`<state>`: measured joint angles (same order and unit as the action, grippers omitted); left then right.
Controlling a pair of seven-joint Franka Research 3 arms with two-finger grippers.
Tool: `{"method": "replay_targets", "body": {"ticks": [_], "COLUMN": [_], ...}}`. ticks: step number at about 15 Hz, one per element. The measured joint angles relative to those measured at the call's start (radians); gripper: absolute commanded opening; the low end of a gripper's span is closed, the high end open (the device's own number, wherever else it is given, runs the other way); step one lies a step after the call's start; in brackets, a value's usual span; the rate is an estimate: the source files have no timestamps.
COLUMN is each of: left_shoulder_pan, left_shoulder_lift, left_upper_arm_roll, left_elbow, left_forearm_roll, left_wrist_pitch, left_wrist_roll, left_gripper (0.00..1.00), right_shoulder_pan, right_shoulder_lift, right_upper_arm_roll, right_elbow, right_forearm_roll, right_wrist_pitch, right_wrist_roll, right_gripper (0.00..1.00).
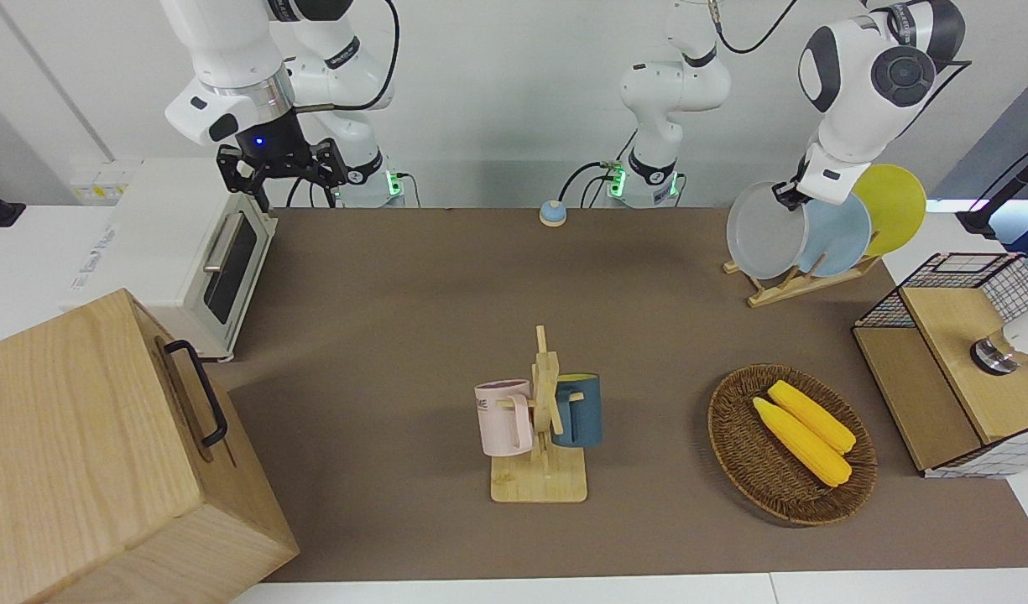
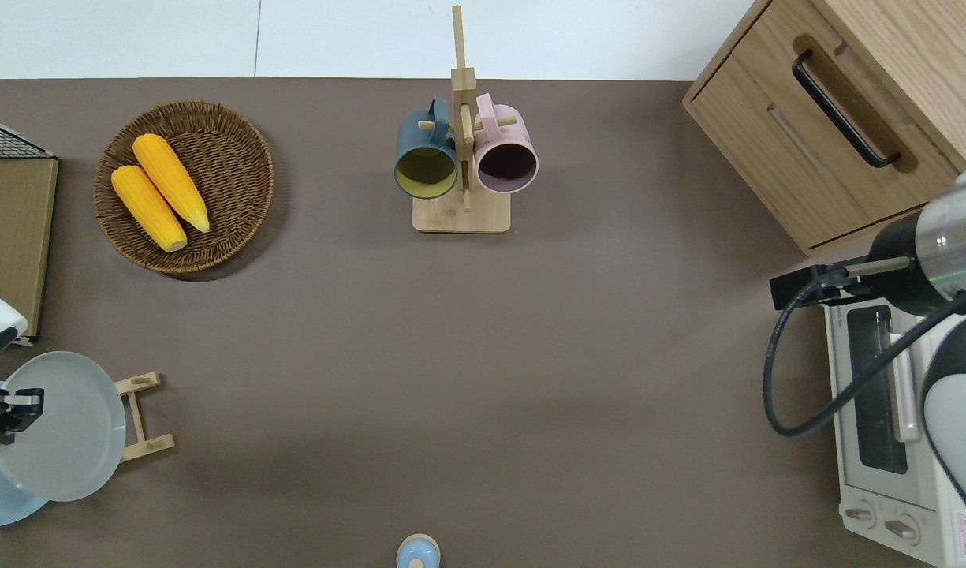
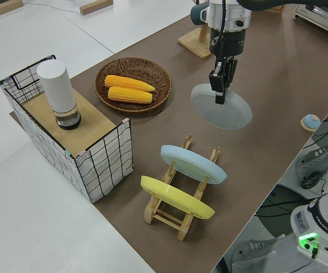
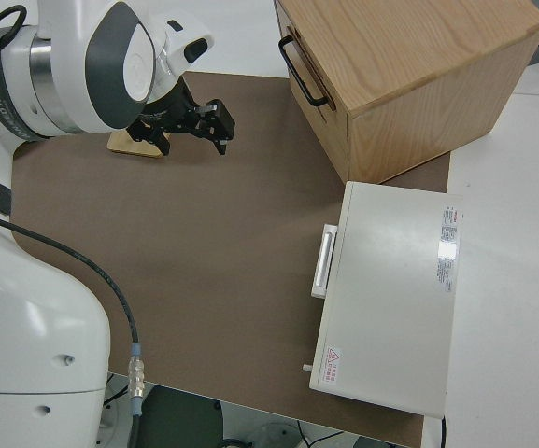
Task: Pick gray plate from low plate rack and place it on table with left arm
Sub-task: 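Lift the gray plate out of the rack and carry it away from the rack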
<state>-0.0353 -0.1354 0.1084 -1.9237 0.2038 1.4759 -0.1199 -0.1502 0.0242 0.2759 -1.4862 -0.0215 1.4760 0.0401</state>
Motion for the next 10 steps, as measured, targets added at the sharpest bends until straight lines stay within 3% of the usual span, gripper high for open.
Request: {"method": "replay_targets", "body": {"ticks": [3,6,10], "left_shoulder_pan": [0.005,0.022,0.021], "left_shoulder_lift": [0.000,-0.004,-0.013], "left_upper_arm_roll": [0.004,0.007,-0.028], "left_elbow": [-0.002,-0.049,-0.182], "left_forearm_roll": [-0.133,-0.258,-0.288], "left_wrist_pitch": [0.022,0.138,0.315], "left_wrist_roll": [-0.009,-0.060,-0.132], "left_gripper": [0.02,0.02,0.02], "right_shoulder_pan": [0.000,0.000,0.000], "right_shoulder_lift": [0.000,0.000,0.000], "right_upper_arm_roll": [0.000,0.000,0.000], "right_elbow": [0.000,0.000,0.000], "right_forearm_roll": [0.000,0.000,0.000], "right_wrist_pitch": [0.000,0.000,0.000], "right_wrist_roll": [0.000,0.000,0.000], "right_gripper": [0.983,0.983,0.983]}}
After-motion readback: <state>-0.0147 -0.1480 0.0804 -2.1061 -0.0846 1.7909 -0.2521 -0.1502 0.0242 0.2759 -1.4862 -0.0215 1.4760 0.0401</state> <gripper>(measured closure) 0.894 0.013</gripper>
